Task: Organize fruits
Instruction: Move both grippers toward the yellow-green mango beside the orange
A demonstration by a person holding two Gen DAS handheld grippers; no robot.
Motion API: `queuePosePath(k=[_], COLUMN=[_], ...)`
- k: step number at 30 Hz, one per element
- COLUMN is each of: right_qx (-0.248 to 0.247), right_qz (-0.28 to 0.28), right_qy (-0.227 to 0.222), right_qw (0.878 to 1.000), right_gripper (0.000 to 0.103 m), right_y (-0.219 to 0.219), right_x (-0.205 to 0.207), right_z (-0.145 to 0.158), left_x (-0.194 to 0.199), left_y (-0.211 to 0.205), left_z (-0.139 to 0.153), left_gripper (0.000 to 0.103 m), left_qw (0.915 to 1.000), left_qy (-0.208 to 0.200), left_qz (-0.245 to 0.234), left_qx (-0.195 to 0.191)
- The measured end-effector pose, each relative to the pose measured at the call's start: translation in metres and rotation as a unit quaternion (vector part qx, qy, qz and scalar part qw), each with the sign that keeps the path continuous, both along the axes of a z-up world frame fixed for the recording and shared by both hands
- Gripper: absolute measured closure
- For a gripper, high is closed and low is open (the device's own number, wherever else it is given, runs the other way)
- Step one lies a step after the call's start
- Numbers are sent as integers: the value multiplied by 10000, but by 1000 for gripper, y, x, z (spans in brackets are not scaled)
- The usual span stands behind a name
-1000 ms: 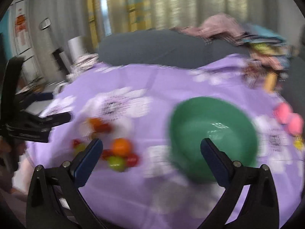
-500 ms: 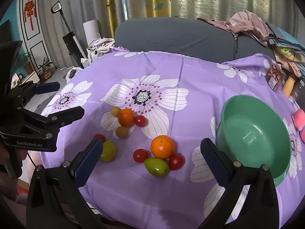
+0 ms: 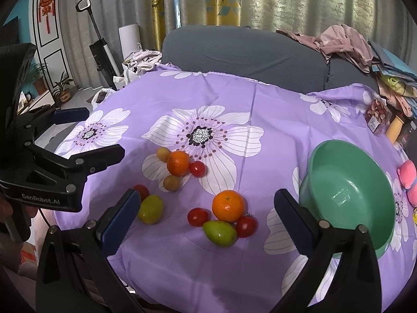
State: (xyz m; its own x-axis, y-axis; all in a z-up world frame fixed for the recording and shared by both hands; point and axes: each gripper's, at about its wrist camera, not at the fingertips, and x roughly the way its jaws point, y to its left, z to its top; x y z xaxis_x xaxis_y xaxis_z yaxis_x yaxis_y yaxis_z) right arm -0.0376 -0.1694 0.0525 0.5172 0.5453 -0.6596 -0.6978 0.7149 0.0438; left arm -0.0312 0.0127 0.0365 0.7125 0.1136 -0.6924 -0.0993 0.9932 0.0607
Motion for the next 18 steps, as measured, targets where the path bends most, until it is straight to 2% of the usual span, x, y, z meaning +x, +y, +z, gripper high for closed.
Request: queuePosePath(k=[4,7,11,13,18], right_qx=[-1,-9,-35,-20,8], right_qz=[12,-2,-41,-46,-58], right_qy=[-1,27,93,148,360], right_qw=[10000,10000,9999,9999,9993], right_gripper=[0,0,0,0,0], right_y=[0,0,0,-2,-6], right_x=[-1,-1,1,2,6], right_z=[-1,-2,-5,-8,-18], left_x=[1,2,4,5,5], left_y=[0,1,13,23,35], left_z=[-1,-4,-9,-12,-22], left_gripper=[1,1,1,1,1], left_qw=[10000,9996,9956,9904,9815], left_qy=[20,79,176,220,363], left_qz=[-26,-111,-224,-269,-238], left_qx=[-32,-240,-892,-1339,-1867])
